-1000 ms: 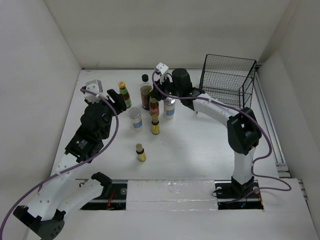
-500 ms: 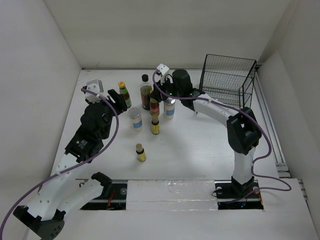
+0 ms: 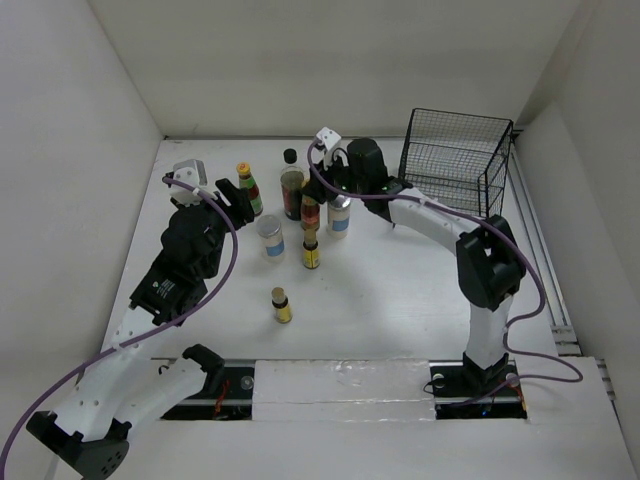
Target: Organize the condiment bottles
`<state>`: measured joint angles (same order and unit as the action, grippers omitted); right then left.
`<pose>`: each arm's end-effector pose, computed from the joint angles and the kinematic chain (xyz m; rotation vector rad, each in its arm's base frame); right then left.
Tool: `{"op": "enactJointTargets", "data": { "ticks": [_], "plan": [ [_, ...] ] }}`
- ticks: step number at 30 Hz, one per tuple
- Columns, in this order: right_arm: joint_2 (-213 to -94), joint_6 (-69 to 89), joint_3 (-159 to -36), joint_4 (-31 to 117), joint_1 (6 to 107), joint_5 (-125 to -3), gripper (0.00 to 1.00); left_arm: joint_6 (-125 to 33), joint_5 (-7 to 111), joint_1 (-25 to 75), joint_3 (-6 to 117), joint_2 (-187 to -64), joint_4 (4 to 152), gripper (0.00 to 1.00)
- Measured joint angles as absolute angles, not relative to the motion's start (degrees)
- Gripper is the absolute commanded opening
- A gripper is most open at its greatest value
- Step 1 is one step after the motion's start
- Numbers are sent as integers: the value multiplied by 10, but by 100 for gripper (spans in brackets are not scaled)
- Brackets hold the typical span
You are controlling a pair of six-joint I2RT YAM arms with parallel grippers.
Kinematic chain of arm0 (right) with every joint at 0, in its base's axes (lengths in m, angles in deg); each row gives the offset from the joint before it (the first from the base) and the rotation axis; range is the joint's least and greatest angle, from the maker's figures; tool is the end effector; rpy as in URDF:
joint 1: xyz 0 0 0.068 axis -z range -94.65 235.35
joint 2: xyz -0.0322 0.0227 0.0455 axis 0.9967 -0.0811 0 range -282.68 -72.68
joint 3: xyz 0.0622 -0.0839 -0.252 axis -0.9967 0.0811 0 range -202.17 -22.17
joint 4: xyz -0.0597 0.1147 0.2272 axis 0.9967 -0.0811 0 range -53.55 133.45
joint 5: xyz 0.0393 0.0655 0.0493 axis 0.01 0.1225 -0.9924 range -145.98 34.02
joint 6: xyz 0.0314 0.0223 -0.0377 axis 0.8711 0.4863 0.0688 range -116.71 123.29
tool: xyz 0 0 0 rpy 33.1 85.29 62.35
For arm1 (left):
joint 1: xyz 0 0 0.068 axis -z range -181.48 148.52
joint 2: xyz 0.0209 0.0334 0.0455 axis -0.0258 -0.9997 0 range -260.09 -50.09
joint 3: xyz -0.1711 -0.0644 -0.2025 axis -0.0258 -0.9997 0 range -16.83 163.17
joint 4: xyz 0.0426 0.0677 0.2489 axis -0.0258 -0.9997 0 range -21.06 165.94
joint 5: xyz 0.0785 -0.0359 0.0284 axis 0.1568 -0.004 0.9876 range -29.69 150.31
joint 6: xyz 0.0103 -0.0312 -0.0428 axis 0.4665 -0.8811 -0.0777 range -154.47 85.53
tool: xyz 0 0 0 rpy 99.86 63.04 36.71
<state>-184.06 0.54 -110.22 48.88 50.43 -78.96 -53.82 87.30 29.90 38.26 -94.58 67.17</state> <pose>0.3745 0.2786 0.2846 -0.8831 1.7150 0.7575 0.1511 -0.0731 0.4059 -0.2134 1.5376 -0.3396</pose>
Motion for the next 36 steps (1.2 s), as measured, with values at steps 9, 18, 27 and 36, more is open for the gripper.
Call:
{"op": "enactJointTargets", "data": {
  "ticks": [9, 18, 27, 36],
  "plan": [
    [-1759, 11, -1096, 452, 545, -806, 16, -538, 873, 299, 383, -946, 672, 56],
    [-1707, 32, -1191, 473, 648, -828, 16, -538, 873, 299, 383, -944, 672, 56],
    [-1709, 41, -1261, 459, 770, -797, 16, -538, 873, 299, 383, -944, 672, 56],
    [-1762, 51, -1366, 440, 825, -787, 15, -538, 873, 299, 383, -944, 672, 56]
  ]
}}
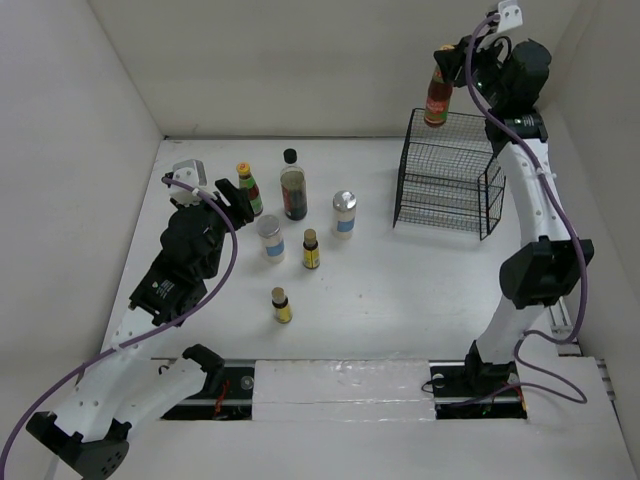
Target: Organize the condiment bottles
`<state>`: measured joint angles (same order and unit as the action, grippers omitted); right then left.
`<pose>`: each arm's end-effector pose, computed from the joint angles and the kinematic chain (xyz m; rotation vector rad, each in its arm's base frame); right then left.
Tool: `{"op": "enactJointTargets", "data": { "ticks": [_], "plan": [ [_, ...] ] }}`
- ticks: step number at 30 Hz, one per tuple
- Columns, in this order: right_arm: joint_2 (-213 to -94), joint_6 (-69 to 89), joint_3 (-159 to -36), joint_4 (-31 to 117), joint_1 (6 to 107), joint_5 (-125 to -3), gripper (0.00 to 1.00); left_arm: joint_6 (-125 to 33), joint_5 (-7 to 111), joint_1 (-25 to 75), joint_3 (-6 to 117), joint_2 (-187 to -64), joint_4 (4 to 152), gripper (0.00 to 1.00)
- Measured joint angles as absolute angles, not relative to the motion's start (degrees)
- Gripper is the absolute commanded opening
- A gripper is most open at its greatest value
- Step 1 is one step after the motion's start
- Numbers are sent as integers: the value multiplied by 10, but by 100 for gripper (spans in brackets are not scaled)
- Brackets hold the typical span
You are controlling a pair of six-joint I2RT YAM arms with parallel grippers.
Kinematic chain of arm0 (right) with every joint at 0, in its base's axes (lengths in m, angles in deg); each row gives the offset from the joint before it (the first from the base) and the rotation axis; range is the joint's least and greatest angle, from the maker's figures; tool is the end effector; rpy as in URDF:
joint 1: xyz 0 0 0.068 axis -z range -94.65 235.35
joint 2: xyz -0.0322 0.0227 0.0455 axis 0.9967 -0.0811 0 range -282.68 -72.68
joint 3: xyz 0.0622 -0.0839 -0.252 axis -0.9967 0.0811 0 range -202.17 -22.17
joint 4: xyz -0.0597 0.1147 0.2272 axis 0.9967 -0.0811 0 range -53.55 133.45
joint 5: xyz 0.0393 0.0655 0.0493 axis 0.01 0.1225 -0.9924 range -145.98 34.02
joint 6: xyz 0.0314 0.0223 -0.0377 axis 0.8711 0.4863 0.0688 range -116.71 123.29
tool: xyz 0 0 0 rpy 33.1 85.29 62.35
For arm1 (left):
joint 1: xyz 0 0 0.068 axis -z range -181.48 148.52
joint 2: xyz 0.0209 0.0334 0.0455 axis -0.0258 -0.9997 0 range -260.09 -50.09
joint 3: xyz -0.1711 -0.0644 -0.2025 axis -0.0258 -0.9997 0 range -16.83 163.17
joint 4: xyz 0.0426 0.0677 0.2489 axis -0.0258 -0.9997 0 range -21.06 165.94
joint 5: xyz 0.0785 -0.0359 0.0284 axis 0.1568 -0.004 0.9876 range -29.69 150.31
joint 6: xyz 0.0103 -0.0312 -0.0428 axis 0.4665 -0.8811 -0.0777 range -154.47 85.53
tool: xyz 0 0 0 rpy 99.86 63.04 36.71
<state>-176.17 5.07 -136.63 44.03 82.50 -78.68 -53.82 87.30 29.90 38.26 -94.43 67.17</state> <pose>0.4141 0.0345 0.4971 -0.3452 1.3498 0.3383 0.1505 -0.0727 0.4063 -0.2140 1.5352 -0.3407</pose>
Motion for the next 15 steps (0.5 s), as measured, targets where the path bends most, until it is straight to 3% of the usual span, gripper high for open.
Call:
{"op": "enactJointTargets", "data": {
  "ticks": [15],
  "plan": [
    [-1839, 57, -1372, 404, 847, -787, 15, -533, 873, 299, 382, -946, 672, 56]
  ]
}}
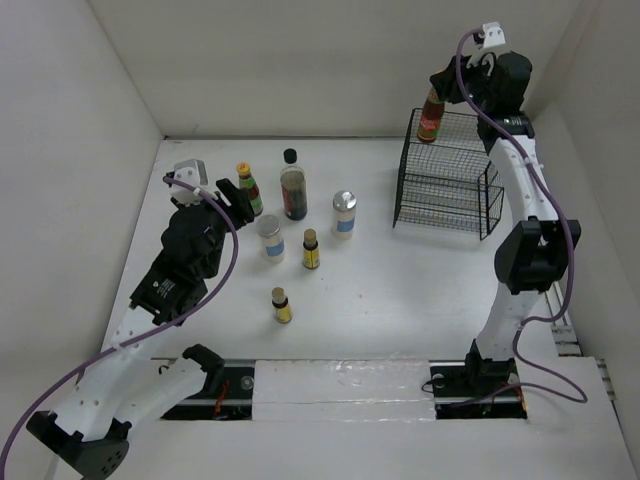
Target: Organize the condiment bottles
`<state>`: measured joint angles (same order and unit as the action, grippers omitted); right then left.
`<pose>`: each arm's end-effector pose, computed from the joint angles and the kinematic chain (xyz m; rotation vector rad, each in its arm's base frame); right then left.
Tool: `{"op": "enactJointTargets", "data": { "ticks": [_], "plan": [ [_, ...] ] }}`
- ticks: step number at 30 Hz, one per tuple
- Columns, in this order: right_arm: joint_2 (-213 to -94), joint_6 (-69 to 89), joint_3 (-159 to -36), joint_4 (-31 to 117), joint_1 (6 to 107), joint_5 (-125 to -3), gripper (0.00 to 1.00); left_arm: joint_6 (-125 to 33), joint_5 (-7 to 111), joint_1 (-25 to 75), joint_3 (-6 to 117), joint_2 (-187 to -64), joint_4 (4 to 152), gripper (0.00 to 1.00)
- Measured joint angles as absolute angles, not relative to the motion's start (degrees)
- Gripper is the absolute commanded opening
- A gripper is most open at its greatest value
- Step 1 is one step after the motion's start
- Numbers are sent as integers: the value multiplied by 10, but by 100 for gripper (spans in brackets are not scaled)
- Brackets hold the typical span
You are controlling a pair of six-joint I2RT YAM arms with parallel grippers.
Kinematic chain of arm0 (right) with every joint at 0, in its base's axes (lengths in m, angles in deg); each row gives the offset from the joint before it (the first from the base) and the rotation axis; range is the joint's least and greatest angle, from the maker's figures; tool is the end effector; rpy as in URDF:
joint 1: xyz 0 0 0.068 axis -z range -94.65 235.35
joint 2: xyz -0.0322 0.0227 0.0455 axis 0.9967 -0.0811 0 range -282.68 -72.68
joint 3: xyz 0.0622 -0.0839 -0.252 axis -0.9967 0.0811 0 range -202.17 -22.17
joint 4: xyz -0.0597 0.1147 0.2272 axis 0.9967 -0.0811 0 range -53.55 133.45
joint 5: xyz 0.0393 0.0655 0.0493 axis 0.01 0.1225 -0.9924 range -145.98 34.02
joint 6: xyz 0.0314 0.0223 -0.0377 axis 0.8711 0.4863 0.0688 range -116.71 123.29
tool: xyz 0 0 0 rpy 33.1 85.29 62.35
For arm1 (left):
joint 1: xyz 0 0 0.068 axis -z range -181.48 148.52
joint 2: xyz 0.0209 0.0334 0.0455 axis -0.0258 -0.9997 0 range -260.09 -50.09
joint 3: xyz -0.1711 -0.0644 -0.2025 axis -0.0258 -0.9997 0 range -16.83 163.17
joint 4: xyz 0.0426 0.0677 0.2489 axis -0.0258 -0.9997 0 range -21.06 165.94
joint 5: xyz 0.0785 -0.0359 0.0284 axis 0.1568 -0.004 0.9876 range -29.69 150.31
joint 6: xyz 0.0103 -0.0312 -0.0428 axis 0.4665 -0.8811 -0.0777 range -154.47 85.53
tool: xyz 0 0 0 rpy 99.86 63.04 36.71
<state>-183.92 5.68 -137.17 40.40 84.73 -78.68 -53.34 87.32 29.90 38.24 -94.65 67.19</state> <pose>0.4628 0.0189 0.4368 -0.2887 1.5432 0.3496 0.1515 -0.0733 0.4056 -0.2068 1.5391 -0.3321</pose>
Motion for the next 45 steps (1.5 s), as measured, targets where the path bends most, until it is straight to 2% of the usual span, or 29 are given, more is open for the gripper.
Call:
{"op": "enactJointTargets", "data": {
  "ticks": [4, 17, 20, 26, 27, 30, 34, 38, 45],
  "plan": [
    [-1839, 57, -1356, 411, 851, -786, 14, -533, 873, 299, 383, -946, 672, 56],
    [-1837, 55, -1194, 456, 849, -765, 14, -531, 873, 299, 383, -946, 672, 56],
    [-1837, 54, -1178, 469, 846, -758, 16, -531, 873, 299, 382, -946, 673, 56],
    [-1837, 52, -1144, 503, 845, -750, 27, -530, 868, 299, 383, -946, 674, 56],
    [-1836, 52, -1140, 509, 845, -749, 34, -530, 868, 299, 382, -946, 674, 56],
    [-1832, 53, -1125, 529, 845, -748, 43, -530, 867, 299, 382, -946, 674, 56],
    [-1829, 52, -1121, 543, 845, -743, 61, -530, 863, 299, 383, -946, 675, 56],
    [-1816, 52, -1121, 547, 845, -740, 74, -530, 862, 299, 383, -946, 675, 56],
    [-1756, 50, -1131, 537, 842, -738, 78, -530, 860, 299, 383, -946, 675, 56]
  ]
}}
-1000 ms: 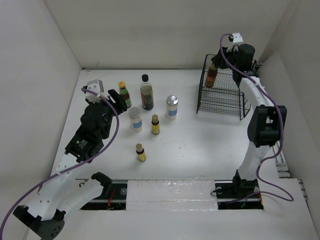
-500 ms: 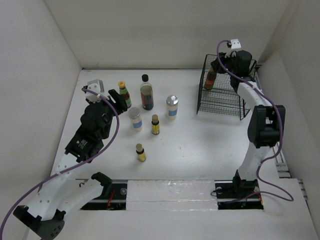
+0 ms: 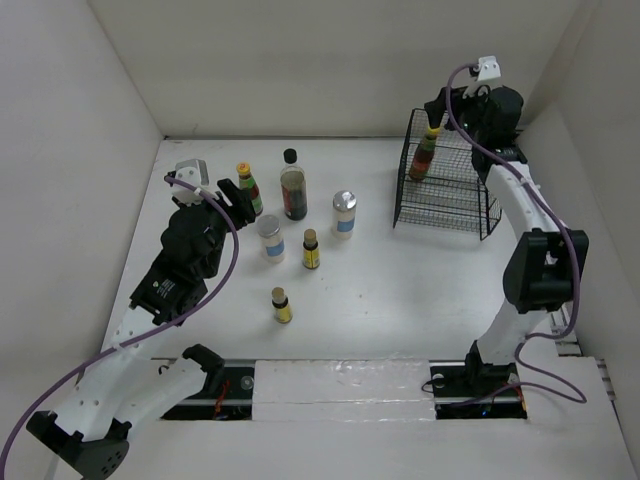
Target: Organize the condiment bottles
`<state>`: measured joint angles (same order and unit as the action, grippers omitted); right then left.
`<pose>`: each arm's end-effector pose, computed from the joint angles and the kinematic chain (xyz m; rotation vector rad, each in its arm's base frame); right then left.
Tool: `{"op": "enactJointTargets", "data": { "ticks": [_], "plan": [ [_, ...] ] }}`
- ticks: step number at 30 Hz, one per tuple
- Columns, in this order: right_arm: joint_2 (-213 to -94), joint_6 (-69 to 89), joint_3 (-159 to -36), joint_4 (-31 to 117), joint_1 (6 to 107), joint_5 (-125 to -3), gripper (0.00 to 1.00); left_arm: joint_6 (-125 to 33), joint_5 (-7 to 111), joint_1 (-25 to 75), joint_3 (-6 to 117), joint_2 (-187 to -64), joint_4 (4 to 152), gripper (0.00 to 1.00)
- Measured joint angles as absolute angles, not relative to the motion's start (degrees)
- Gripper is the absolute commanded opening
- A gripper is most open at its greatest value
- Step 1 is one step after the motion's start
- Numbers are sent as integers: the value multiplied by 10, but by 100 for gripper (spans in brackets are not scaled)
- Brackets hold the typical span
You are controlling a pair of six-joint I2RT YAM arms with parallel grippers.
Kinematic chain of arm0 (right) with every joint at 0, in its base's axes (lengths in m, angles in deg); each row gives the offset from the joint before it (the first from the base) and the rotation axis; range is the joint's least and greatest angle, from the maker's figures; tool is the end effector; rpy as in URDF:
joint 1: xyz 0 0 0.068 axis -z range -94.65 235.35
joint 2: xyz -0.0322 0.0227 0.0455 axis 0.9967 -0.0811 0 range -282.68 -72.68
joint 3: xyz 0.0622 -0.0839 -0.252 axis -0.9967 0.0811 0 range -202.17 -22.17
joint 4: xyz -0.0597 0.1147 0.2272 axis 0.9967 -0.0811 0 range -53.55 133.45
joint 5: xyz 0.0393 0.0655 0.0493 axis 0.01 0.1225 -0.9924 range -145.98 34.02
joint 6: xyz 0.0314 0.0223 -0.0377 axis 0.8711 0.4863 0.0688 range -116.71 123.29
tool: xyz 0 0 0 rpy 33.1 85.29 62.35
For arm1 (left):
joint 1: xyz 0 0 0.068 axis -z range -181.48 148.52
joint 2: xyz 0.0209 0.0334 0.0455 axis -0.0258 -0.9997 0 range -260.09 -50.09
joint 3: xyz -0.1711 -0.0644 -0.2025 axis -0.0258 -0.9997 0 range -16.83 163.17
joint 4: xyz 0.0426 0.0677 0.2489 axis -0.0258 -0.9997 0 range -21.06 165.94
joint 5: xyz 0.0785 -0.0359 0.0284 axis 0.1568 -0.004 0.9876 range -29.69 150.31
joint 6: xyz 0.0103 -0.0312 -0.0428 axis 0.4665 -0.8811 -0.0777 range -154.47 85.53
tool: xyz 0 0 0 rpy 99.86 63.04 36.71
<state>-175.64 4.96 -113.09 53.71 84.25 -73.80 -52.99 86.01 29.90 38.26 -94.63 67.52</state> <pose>0.4388 0.0194 0.3750 -0.2335 1.5907 0.2863 0.1513 -0.0741 0.4064 -0.1856 1.5365 -0.3478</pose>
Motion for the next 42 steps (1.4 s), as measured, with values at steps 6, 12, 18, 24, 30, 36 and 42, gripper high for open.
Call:
{"op": "enactJointTargets", "data": {
  "ticks": [6, 12, 18, 24, 30, 36, 42],
  "plan": [
    [-1655, 39, -1087, 525, 788, -743, 41, -530, 858, 299, 383, -946, 675, 56],
    [-1619, 24, -1013, 500, 631, -774, 73, -530, 857, 299, 383, -945, 675, 58],
    [-1643, 14, -969, 401, 594, -770, 93, -530, 854, 299, 383, -944, 676, 63],
    [-1667, 2, -966, 351, 586, -752, 93, -530, 849, 299, 383, -944, 675, 64],
    [-1738, -3, -1001, 335, 572, -745, 93, -530, 845, 299, 382, -941, 675, 64],
    [-1772, -7, -1024, 329, 560, -737, 76, -530, 845, 299, 382, -936, 676, 64],
    [-1776, -10, -1031, 330, 549, -714, 52, -530, 845, 299, 382, -936, 676, 64]
  ]
}}
